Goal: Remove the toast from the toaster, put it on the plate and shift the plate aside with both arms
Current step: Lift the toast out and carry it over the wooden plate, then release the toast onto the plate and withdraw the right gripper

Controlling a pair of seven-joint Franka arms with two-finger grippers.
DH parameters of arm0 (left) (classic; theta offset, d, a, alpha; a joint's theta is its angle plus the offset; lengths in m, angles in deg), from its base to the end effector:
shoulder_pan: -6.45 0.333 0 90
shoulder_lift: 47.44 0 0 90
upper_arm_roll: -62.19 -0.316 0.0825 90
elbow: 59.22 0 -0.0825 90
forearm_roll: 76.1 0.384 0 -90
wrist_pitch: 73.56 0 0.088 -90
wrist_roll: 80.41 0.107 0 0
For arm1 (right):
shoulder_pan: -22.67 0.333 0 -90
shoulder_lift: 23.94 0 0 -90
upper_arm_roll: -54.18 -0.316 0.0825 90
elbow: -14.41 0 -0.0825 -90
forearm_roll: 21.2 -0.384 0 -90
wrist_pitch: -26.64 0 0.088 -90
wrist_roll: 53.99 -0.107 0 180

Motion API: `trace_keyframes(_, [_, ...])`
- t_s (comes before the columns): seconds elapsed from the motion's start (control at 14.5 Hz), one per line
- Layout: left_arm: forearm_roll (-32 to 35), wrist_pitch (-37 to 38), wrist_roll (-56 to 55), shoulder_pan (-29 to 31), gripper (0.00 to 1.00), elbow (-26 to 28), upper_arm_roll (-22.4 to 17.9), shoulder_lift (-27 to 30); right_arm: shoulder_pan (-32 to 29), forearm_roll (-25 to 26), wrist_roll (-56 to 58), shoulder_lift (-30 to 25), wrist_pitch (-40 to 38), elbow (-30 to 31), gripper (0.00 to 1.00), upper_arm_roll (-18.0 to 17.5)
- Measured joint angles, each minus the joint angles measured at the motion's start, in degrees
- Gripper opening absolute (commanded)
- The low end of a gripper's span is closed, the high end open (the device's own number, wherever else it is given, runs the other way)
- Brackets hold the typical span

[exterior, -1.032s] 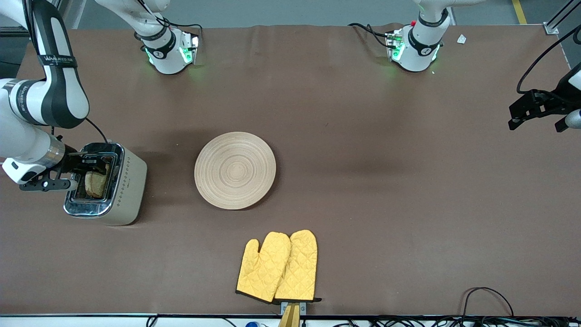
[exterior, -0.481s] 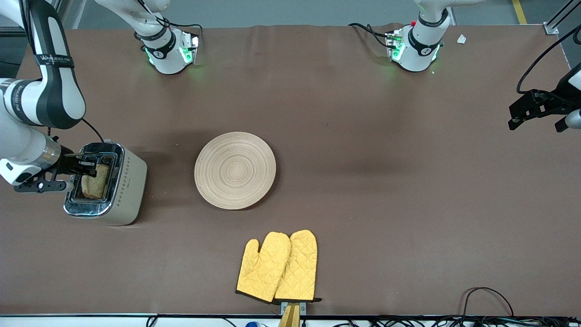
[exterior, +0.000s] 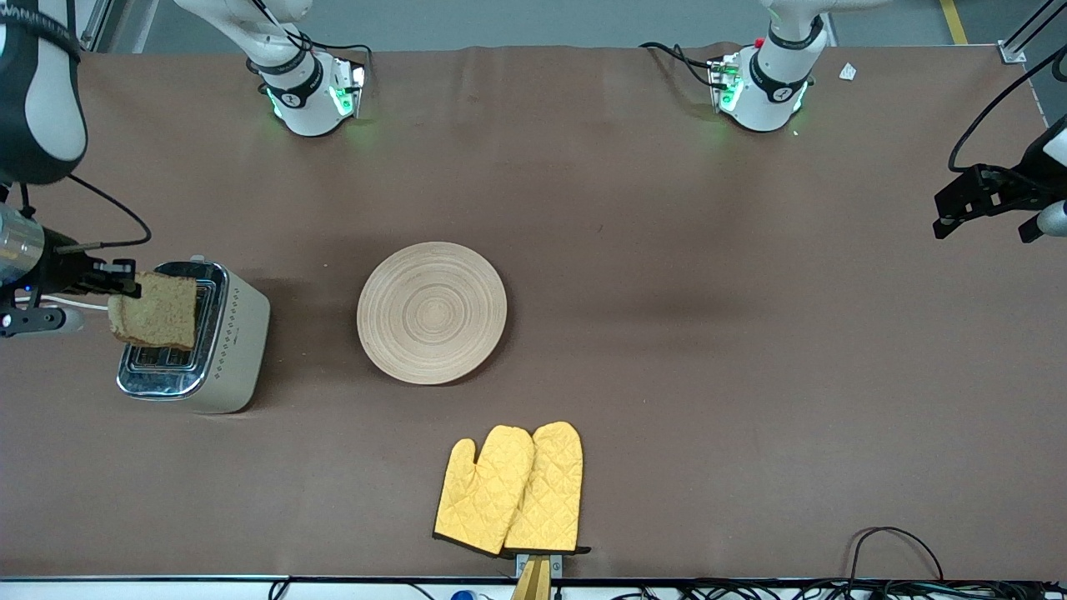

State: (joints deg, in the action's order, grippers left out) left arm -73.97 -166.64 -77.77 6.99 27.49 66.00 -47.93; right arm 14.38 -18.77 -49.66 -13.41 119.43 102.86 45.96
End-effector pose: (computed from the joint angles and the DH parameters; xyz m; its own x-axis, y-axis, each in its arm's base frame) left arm 0.5625 -0.0282 0.6521 0.9894 -0.1046 0.1006 -0.1009 -0.9940 -0.0412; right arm 0.6066 -0.0118 0.5353 0.9913 0.0767 -0.1068 0.0780 -0.9969 0.0077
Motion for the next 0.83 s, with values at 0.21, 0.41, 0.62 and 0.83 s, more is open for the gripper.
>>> trace_keyframes(0.21, [0.00,0.00,0.00,-0.02,1.00,-0.01,0.02,-0.01,0.45,-3.78,-9.36,1.09,4.49,2.62,0.02,-7.07])
trace_keyframes(0.41, [0.00,0.00,0.00,-0.05,1.00,-0.04,0.04,-0.02,0.95,-9.08,-14.76,2.55,19.59,12.97,0.02,-14.78])
trace_keyframes(0.62, [0.00,0.00,0.00,-0.06,1.00,-0.05,0.05,-0.02,1.09,-22.82,-15.32,2.65,33.10,23.97,0.01,-20.09])
trace_keyframes(0.83, [0.00,0.00,0.00,-0.10,1.00,-0.05,0.07,-0.03,0.94,-29.42,-15.36,2.24,47.30,32.78,0.01,-26.68])
